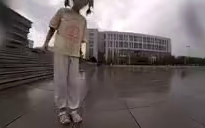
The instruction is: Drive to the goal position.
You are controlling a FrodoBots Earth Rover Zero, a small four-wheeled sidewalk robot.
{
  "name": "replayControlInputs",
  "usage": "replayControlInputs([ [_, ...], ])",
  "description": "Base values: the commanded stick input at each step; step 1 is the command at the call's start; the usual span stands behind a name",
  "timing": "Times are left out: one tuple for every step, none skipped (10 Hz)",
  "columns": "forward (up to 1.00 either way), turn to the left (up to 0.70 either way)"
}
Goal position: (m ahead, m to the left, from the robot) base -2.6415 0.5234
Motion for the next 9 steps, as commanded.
replayControlInputs([
  [0.41,-0.34],
  [0.0,-0.45],
  [0.0,-0.45],
  [0.0,-0.45],
  [0.0,-0.45],
  [0.0,-0.45],
  [0.0,-0.45],
  [0.0,-0.45],
  [0.0,-0.45],
])
